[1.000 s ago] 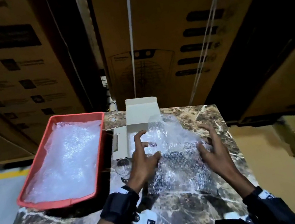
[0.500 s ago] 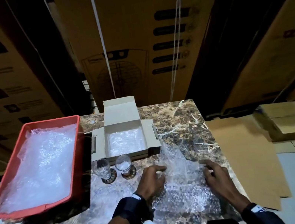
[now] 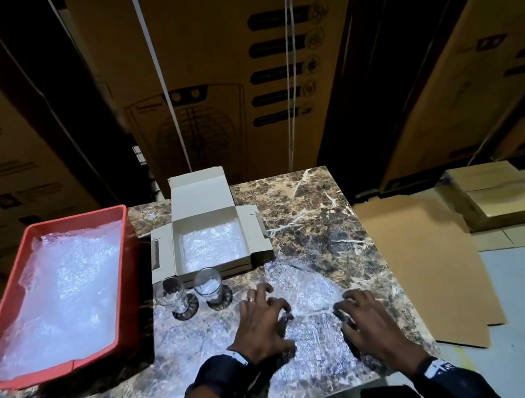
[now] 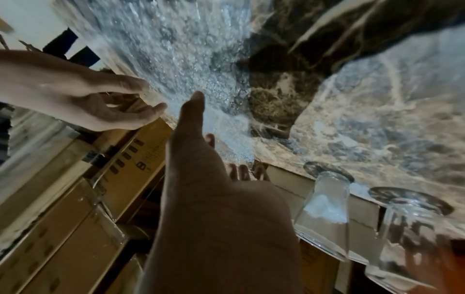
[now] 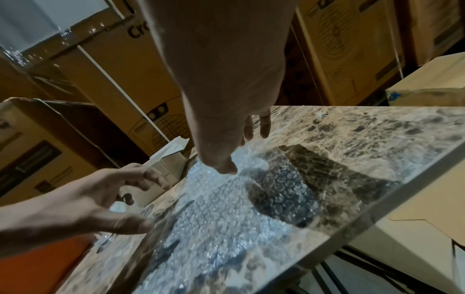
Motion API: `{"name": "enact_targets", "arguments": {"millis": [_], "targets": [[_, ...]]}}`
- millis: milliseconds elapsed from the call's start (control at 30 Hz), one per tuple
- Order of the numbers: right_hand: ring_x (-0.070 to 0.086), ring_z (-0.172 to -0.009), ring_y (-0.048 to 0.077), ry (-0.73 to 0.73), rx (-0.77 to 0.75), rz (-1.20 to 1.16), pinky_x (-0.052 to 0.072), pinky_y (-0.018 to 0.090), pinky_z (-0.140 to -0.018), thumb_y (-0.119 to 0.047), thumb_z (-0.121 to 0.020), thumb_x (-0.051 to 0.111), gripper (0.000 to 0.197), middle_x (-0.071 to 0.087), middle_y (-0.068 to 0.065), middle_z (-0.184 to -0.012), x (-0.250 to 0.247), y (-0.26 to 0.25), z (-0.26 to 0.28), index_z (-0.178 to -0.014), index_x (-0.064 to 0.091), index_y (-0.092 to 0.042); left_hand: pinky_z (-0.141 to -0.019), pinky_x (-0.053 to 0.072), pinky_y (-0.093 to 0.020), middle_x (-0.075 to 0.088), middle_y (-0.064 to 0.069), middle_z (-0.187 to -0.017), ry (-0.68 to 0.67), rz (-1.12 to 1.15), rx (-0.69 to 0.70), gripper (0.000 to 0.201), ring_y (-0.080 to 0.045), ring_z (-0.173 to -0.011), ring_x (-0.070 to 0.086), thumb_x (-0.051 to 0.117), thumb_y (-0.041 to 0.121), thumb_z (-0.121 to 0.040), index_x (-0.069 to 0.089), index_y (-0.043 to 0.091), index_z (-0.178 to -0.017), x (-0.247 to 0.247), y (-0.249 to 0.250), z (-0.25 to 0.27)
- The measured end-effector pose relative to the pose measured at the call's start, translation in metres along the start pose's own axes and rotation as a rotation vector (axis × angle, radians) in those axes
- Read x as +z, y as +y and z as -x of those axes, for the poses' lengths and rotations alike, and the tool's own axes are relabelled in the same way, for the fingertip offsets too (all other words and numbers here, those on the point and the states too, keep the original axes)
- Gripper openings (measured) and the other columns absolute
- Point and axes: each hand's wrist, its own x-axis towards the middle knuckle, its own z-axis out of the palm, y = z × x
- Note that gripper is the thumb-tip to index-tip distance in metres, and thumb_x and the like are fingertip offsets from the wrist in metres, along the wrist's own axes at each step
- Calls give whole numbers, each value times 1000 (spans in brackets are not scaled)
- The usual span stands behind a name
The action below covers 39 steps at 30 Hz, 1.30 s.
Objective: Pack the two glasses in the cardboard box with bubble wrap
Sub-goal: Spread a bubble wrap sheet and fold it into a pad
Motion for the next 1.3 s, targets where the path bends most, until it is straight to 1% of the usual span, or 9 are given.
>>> {"name": "enact_targets", "arguments": {"millis": [167,267,533,733,833,933,1067,1200,1300], "targets": [[42,-106,10,-56,-87,-33,44,26,-86,-33,-94,51,20,52,-10,-119,7,-2,9,-110,63,-32,-109,25,-45,44,2,-120,-224,-22,202,67,-23,-120,36,87,63,-58,64,29,-111,10,1,11],[47,-103,11,-127,-149,-39,45,32,-84,-36,-92,45,28,53,-9,-113,8,1,11,-114,62,-30,-95,28,-42,43,2,-117,-248,-111,243,65,-23,-114,37,86,63,-56,65,30,-108,21,1,14],[48,-113,16,-149,-155,-60,50,37,-90,-39,-101,37,41,43,-5,-132,12,4,-12,-141,45,-32,-81,25,-36,49,5,-109,-129,-149,235,13,-23,-104,42,60,35,-80,69,26,-83,23,9,15],[45,-131,19,7,31,-184,42,36,-113,-27,-102,50,56,31,2,-157,-3,24,-34,-155,31,-27,-79,25,-35,50,5,-97,6,-136,213,30,-22,-92,42,44,33,-90,53,18,-66,30,9,18],[51,-130,28,96,229,-286,52,45,-104,-17,-96,58,71,25,9,-160,-9,38,-45,-157,23,-29,-80,28,-36,49,6,-98,-30,-117,180,30,-22,-93,42,45,33,-88,59,17,-67,28,12,17],[53,-122,18,66,184,-300,52,38,-102,-15,-97,56,55,40,7,-150,-10,35,-45,-148,40,-22,-86,32,-36,51,10,-97,-91,-44,160,15,-17,-97,42,54,31,-78,65,23,-72,26,12,15],[56,-95,7,-118,-9,-277,55,41,-90,-43,-100,51,22,62,-6,-113,-12,20,-30,-118,57,-33,-95,30,-35,65,17,-93,-135,141,85,18,-5,-100,49,64,39,-76,73,26,-84,21,7,6],[65,-96,9,-295,-33,-424,56,34,-85,-93,-78,41,74,68,-10,-108,-26,1,-11,-114,63,-31,-99,43,-38,75,17,-85,-180,390,-32,17,-2,-91,66,65,40,-81,77,29,-87,14,1,-8],[61,-109,9,-396,-16,-454,49,24,-90,-92,-66,61,89,61,-9,-126,-30,-3,-3,-136,51,-37,-85,56,-31,77,8,-85,-120,576,-80,11,-9,-86,71,68,22,-94,76,24,-87,7,1,-15]]}}
